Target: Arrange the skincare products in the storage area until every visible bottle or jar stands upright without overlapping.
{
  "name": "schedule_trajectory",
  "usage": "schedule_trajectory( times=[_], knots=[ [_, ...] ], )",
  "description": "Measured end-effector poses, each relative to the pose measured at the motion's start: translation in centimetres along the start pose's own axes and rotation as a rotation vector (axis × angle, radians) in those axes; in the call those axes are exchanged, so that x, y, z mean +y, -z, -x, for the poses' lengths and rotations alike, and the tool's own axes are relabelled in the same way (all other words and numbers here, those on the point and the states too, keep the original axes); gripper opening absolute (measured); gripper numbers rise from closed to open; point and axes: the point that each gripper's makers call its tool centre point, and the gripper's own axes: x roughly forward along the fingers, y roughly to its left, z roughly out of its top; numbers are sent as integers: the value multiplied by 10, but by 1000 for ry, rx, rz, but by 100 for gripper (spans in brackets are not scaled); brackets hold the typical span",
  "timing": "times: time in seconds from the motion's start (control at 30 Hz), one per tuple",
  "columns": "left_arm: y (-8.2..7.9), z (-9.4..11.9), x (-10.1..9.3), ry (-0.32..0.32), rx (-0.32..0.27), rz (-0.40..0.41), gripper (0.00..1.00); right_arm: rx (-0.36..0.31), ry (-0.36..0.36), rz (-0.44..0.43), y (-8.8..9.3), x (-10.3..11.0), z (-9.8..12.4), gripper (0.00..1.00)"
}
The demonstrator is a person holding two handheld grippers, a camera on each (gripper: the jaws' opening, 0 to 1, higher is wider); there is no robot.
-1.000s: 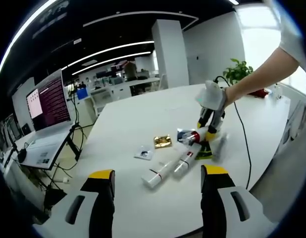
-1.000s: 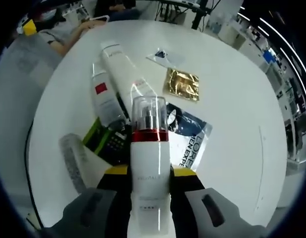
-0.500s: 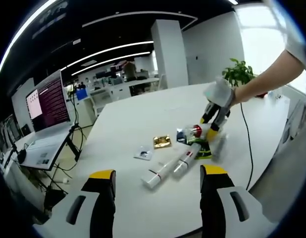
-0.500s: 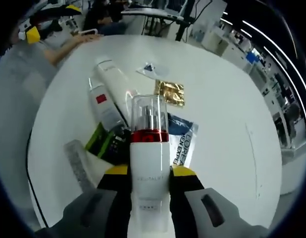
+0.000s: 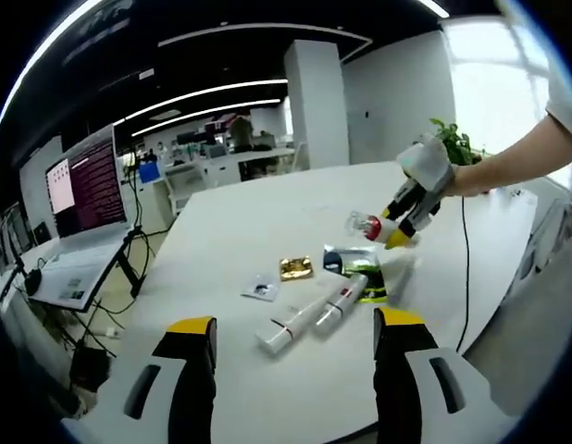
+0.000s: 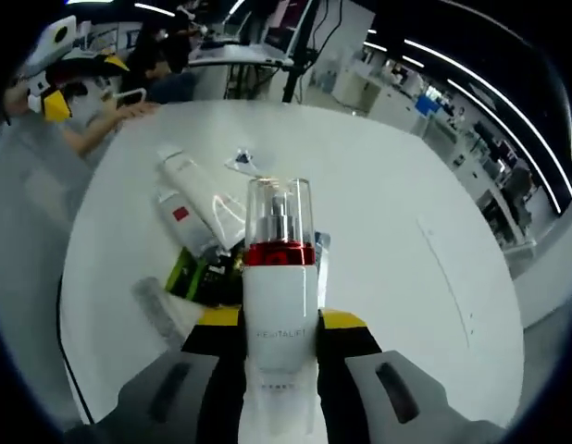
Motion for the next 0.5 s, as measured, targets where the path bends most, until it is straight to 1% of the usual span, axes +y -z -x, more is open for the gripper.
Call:
schedule_trajectory(
  times=[0.1,0.17,0.33,0.5],
  knots=[
    [-2,1,3,4,-5,43,66,-29,16,-28,-5,3,9,28],
    [-2,1,2,5,-7,49,67,-44,28,-36,-7,4,11,28],
    [-4,1,-7,22,-2,14,68,-87,59,-62,-16,13,31,28],
    [-6,1,-11,42,3,-7,69,-136,101,-93,-22,16,43,28]
  ],
)
